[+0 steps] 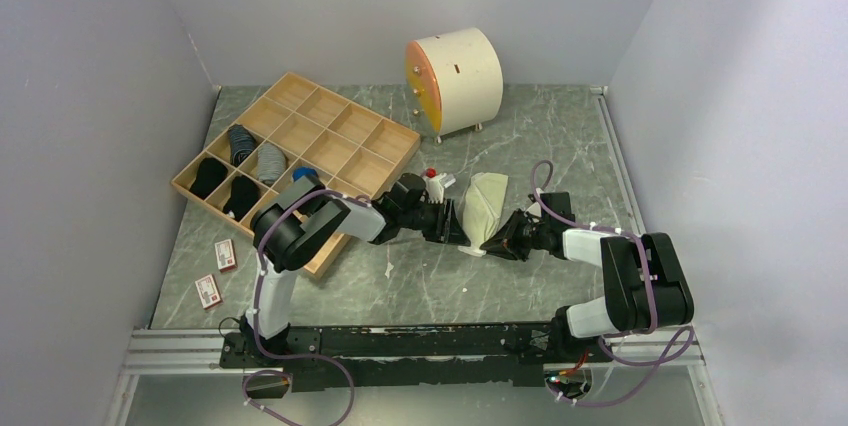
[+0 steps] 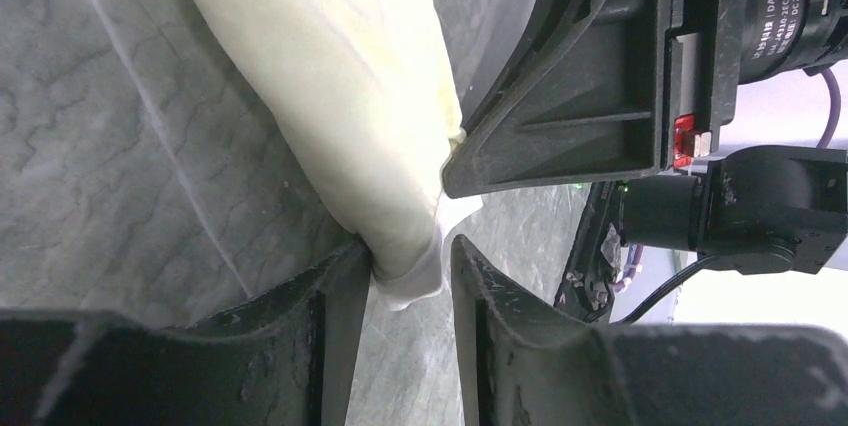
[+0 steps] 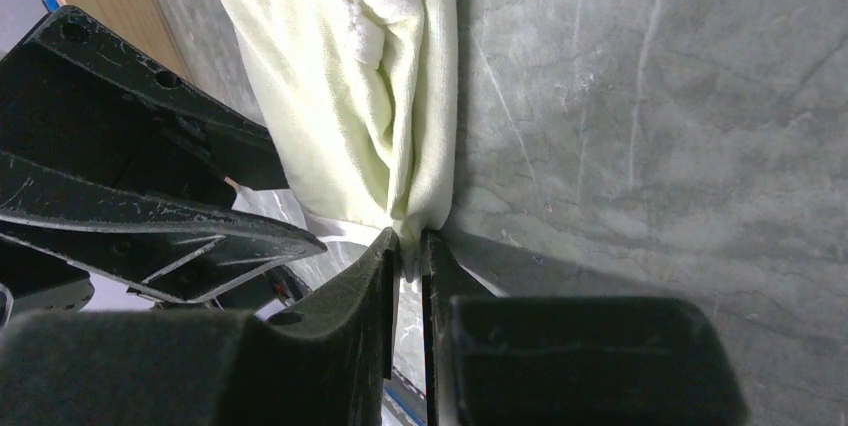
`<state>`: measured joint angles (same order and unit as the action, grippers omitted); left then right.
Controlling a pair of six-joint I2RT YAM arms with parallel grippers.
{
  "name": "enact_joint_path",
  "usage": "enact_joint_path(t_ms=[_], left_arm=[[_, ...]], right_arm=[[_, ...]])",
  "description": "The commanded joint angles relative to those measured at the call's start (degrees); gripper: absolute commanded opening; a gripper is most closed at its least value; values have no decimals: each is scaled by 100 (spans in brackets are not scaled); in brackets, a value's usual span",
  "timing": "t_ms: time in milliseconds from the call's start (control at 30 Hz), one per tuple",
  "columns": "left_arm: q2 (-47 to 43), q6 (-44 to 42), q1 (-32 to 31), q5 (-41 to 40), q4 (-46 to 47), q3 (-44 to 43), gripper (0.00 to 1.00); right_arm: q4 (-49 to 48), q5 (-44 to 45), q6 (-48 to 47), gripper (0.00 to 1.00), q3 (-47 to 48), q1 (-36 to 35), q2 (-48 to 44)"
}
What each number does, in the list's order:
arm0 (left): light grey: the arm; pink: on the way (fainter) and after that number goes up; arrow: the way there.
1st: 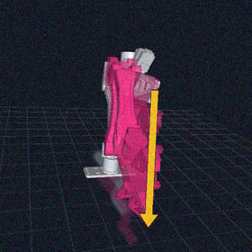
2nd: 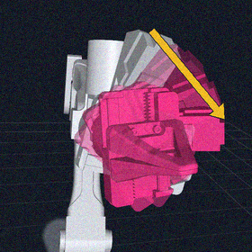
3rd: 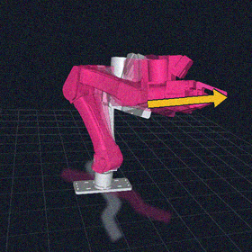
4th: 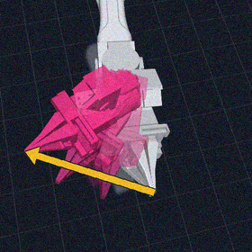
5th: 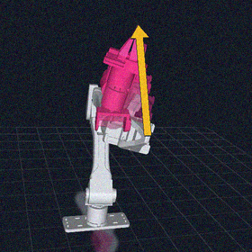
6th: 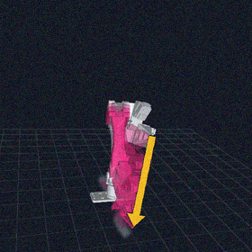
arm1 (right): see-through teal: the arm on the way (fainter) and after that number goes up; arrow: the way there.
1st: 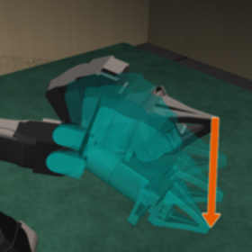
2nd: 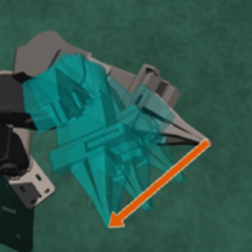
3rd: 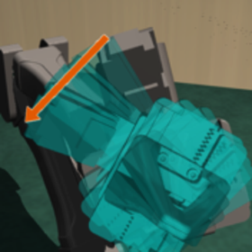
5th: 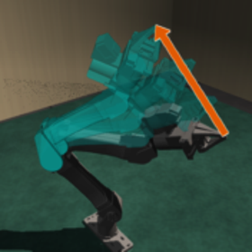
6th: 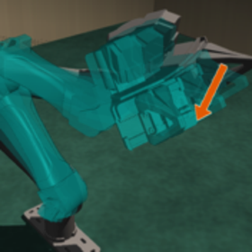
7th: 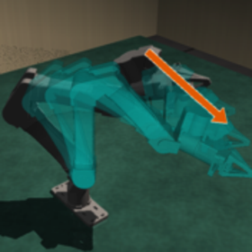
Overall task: Roll the underwear
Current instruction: Roll the underwear to the center of the board.
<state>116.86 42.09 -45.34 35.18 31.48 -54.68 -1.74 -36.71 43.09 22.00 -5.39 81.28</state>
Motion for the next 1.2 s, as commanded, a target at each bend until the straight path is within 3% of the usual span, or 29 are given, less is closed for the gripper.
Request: enact_joint_path(t_ms=[0, 167, 333, 600, 767, 900, 1000, 1167], left_arm=[[179, -128, -31, -458, -750, 1, 45], [171, -147, -34, -683, -1018, -98, 42], [143, -188, -36, -708, -1079, -131, 27], [-12, -466, -36, -711, -1307, -187, 7], [-133, -701, -27, -669, -1588, -227, 5], [-311, -907, 89, -619, -1848, -105, 5], [-479, -1051, 290, -442, -1977, 81, 5], [-773, -1663, 557, -261, -2504, 271, 5]], right_arm=[[399, 749, -359, 16, -178, -22, 235], [385, 723, -348, 16, -170, -10, 236], [325, 572, -361, 20, -157, -14, 152], [679, 503, -663, 48, 228, -16, -405], [1178, 964, -1147, 54, 706, -24, -923], [839, 1110, -1605, 56, 829, -73, -1173], [483, 1709, -2152, 57, 873, -516, -1359], [-774, 3147, -3461, 57, 609, -2388, -1795]])
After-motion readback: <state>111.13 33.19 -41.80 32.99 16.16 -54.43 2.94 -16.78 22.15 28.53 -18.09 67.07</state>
